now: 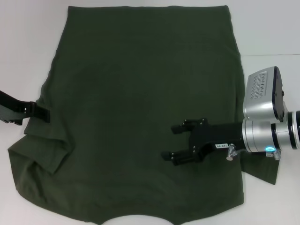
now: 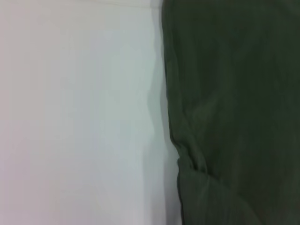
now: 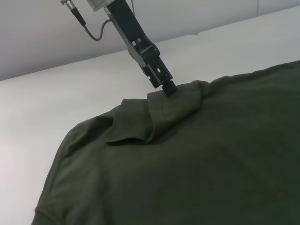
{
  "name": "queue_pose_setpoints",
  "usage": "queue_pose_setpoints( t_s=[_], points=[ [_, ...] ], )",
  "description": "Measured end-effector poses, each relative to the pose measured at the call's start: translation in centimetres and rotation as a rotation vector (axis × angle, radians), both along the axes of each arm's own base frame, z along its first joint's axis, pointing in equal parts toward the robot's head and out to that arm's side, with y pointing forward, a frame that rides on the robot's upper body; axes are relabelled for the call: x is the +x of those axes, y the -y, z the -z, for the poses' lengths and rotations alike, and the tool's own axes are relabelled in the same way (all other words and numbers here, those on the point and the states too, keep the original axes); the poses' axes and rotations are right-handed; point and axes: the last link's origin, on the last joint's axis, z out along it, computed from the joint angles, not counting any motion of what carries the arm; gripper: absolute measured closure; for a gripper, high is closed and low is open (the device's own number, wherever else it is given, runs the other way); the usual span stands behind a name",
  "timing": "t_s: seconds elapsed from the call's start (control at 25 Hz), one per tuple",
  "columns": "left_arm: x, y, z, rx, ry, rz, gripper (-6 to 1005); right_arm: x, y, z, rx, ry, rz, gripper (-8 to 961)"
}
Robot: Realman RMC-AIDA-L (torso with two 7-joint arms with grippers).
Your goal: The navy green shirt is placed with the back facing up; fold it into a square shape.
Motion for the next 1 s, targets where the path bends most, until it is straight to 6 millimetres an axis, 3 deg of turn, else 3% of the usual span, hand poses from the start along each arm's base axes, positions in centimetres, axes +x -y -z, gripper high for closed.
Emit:
queue_pose_setpoints(
  t_s=[0.64,1.0],
  points=[
    [-0.4,0.4,1.2,-0.012,0.006,-0.003,155,0.1,-0.1,0.0,0.008,0.006,0.004,48],
    [0.8,0.4,1.9,-0.053,0.05,0.018,192,0.1,-0.2,0.0,0.013,0.008,0.004,49]
  ],
)
